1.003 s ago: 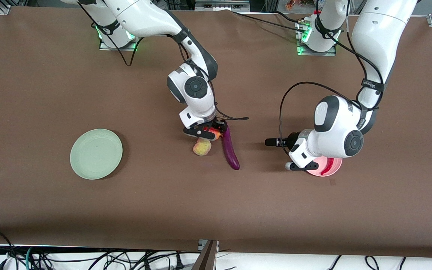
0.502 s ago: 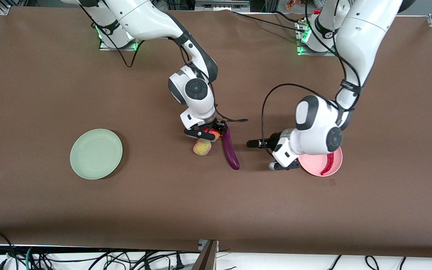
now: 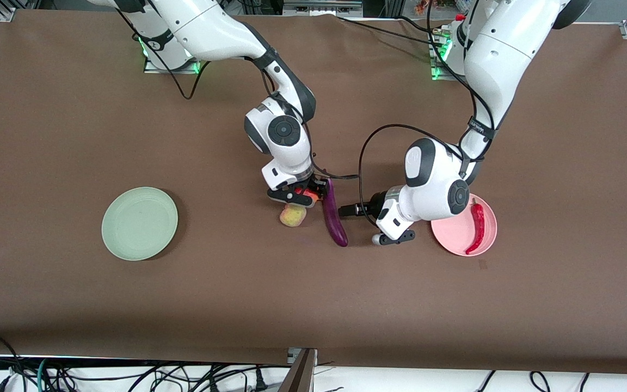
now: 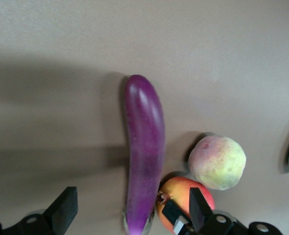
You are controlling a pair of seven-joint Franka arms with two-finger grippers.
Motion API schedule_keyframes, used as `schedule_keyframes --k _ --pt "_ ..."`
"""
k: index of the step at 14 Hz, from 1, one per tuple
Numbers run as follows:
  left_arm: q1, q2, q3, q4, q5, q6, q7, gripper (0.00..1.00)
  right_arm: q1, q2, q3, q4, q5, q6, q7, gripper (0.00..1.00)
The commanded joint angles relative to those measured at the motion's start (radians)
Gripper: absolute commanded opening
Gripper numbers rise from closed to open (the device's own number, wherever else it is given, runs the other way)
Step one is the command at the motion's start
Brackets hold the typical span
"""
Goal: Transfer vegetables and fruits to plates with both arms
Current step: 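Grasp the eggplant with the left gripper while the right gripper lifts the apple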
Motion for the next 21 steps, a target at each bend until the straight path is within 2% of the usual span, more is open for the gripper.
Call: schedule_keyframes --k 1,7,9,14,15,17,18,20,21 --pt "-0.035 0.005 0.007 -0.008 -0.067 0.061 0.002 1.0 -0.01 -0.021 -0.007 0.036 -0.002 -0.046 -0.025 0.45" --pt "-0.056 0.03 0.007 -0.009 -0.072 0.09 0.005 1.0 -0.077 -0.147 -0.009 0.042 0.009 -0.279 -0.177 0.45" --pt "-0.062 0.045 0.007 -0.008 -0.07 0.11 0.01 1.0 -0.145 -0.176 -0.009 0.042 0.011 -0.339 -0.283 0.45" --pt "-0.124 0.096 0.007 -0.012 -0.07 0.245 0.013 1.0 -0.324 -0.213 -0.01 0.043 0.012 -0.457 -0.624 0.45" --pt "-0.136 0.102 0.008 -0.014 -0.067 0.296 0.018 0.97 -0.36 -0.215 -0.01 0.043 0.012 -0.469 -0.697 0.45" --pt "-0.138 0.098 0.007 -0.031 -0.067 0.316 0.016 0.37 -0.421 -0.215 -0.01 0.043 0.009 -0.495 -0.812 0.45" --pt "-0.13 0.093 0.007 -0.035 -0.066 0.314 0.021 0.21 -0.455 -0.213 -0.01 0.042 0.007 -0.51 -0.869 0.45" --pt "-0.13 0.09 0.008 -0.048 -0.066 0.314 0.024 0.01 -0.534 -0.207 -0.012 0.04 0.007 -0.549 -0.973 0.45" --pt "-0.13 0.088 0.007 -0.049 -0.066 0.314 0.024 0.0 -0.57 -0.202 -0.012 0.037 0.006 -0.55 -1.016 0.45"
